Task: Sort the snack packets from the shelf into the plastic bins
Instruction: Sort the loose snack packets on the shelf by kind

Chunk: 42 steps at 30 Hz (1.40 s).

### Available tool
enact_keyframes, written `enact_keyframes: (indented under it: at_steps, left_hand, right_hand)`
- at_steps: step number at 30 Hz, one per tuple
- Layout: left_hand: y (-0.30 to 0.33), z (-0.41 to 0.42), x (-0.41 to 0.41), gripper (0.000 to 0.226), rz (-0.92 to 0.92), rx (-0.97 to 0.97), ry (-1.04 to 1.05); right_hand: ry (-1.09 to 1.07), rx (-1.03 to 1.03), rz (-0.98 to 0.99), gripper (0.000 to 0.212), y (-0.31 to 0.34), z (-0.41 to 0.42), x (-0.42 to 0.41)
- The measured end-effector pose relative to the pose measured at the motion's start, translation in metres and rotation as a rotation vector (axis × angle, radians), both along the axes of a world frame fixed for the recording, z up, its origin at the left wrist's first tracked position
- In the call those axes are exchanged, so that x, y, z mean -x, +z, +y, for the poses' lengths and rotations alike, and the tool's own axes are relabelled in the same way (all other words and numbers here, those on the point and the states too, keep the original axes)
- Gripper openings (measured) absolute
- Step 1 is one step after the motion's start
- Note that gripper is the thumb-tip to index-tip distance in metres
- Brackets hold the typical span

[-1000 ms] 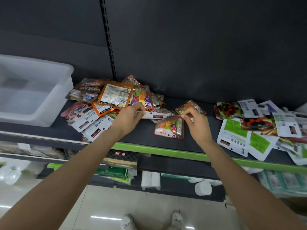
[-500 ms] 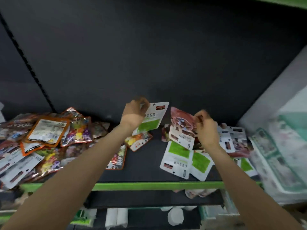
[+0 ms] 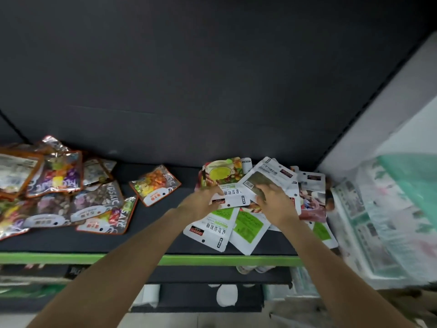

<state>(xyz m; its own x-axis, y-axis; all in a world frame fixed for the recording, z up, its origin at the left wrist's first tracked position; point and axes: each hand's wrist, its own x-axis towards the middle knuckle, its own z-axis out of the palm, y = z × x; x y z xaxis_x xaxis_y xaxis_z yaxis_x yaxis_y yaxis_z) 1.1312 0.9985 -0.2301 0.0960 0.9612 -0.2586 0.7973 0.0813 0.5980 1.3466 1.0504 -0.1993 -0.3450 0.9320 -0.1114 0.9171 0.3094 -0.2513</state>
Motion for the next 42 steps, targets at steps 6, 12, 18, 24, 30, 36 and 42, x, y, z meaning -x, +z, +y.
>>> enact_keyframes:
  at_steps: [6,12,18,24,30,36,42]
  left_hand:
    - [0.013,-0.020,0.029,0.034,-0.103,-0.157,0.135]
    - [0.024,-0.084,0.113,0.024,0.024,-0.410,0.430]
    - [0.031,-0.160,0.235,0.022,0.186,-0.481,0.621]
    - [0.025,-0.217,0.366,0.021,0.239,-0.435,0.692]
    - [-0.002,-0.255,0.463,0.047,0.247,-0.125,0.574]
    - [-0.023,-0.269,0.500,0.066,0.228,0.062,0.393]
    - [-0.020,-0.283,0.513,0.012,0.015,-0.210,0.547]
  right_hand:
    - [0.084,-0.093,0.112,0.034,0.009,-0.010,0.050]
    - [0.241,-0.092,0.305,0.031,0.019,-0.044,0.153]
    - [0.408,-0.091,0.346,0.029,0.017,-0.095,0.293]
    - [0.477,-0.020,0.301,0.031,0.003,-0.157,0.437]
    - [0.573,-0.011,0.146,0.054,-0.021,-0.187,0.528]
    - [0.576,-0.046,-0.088,0.066,-0.040,-0.177,0.542]
    - [0.552,-0.002,0.002,0.070,-0.034,-0.182,0.538]
